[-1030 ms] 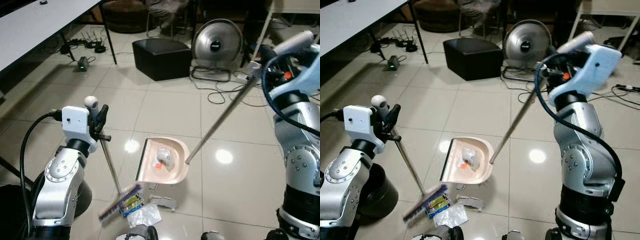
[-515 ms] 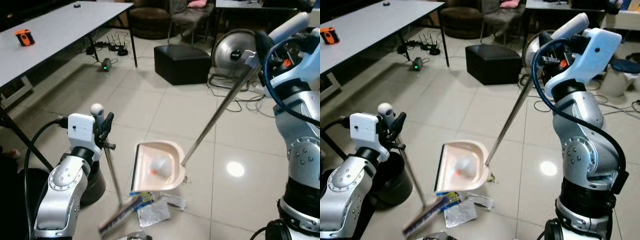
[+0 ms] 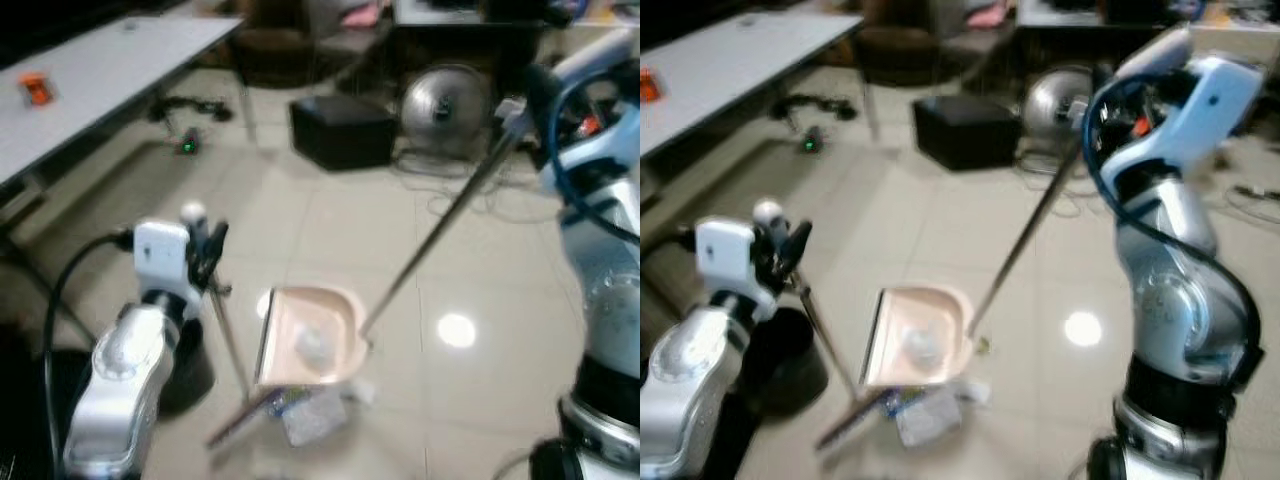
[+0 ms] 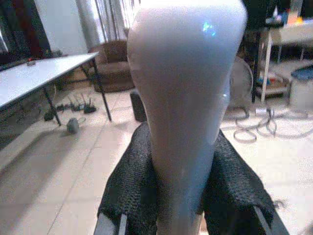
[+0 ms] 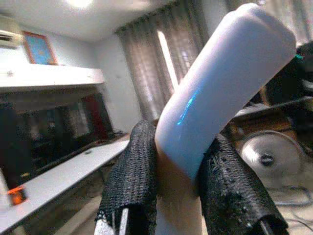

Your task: Sweep floor

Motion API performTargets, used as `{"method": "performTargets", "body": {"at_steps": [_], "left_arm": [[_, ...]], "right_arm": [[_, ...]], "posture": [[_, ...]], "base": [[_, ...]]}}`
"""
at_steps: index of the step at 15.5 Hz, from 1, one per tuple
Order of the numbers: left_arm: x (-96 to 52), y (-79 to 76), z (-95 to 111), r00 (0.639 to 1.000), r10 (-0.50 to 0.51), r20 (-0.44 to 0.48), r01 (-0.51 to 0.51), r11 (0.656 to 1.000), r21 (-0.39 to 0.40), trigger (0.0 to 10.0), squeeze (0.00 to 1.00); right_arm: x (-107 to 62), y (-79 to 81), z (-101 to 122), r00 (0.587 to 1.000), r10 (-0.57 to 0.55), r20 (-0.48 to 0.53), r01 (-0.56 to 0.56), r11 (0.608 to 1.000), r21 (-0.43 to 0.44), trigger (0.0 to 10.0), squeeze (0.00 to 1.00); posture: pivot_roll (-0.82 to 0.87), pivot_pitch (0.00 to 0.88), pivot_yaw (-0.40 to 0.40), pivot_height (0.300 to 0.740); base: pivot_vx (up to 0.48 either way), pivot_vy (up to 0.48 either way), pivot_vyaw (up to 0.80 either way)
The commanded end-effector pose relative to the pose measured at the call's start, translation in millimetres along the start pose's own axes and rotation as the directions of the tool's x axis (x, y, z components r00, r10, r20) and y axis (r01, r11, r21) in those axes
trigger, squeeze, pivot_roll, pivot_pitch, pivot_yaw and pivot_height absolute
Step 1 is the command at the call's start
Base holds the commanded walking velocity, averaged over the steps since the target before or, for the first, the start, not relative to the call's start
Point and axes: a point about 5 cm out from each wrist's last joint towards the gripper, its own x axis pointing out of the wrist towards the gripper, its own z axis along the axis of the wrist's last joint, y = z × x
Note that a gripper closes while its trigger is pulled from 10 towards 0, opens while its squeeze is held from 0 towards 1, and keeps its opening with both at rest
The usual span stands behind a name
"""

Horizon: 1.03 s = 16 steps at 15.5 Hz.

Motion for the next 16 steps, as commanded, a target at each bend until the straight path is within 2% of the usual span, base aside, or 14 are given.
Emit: {"method": "performTargets", "body": {"at_steps": [1,3,5,7,12,16], "left_arm": [[-0.7,6.0,9.8,1.0,0.008,0.03,-0.01,0.997,0.076,10.0,0.0],[-0.6,4.4,9.4,1.0,-0.004,0.019,0.002,0.994,0.106,10.0,0.0],[-0.2,3.6,9.1,1.0,-0.006,0.015,0.005,0.995,0.096,10.0,0.0],[0.0,3.7,6.7,1.0,0.003,-0.009,-0.003,0.998,0.056,10.0,0.0],[-6.4,8.6,-0.5,0.998,0.031,-0.052,-0.028,0.998,0.062,10.0,0.0],[-4.5,10.3,4.4,0.998,0.06,-0.025,-0.058,0.995,0.076,10.0,0.0]], "right_arm": [[-0.4,5.6,4.6,0.999,0.021,0.025,-0.022,0.999,0.038,10.0,0.0],[-0.9,4.7,5.4,1.0,0.011,0.028,-0.013,0.999,0.048,10.0,0.0],[-1.3,4.4,5.5,1.0,0.008,0.028,-0.01,0.999,0.05,10.0,0.0],[-1.5,3.6,6.1,1.0,0.003,0.028,-0.005,0.999,0.052,10.0,0.0],[0.6,2.7,7.4,1.0,0.001,0.029,-0.003,0.998,0.055,10.0,0.0],[4.2,1.4,11.1,0.999,-0.014,0.044,0.011,0.998,0.057,10.0,0.0]], "posture": [[0.0,0.0,0.088,0.74],[0.0,0.0,0.092,0.74],[0.0,0.0,0.093,0.74],[0.0,0.0,0.094,0.74],[0.01,0.0,0.091,0.74],[0.01,0.0,0.087,0.74]], "base": [[0.0,0.0,0.0],[0.0,-0.401,0.0],[0.0,-0.48,0.0],[0.0,0.0,0.0],[0.0,0.0,0.0],[0.0,0.0,0.11]]}}
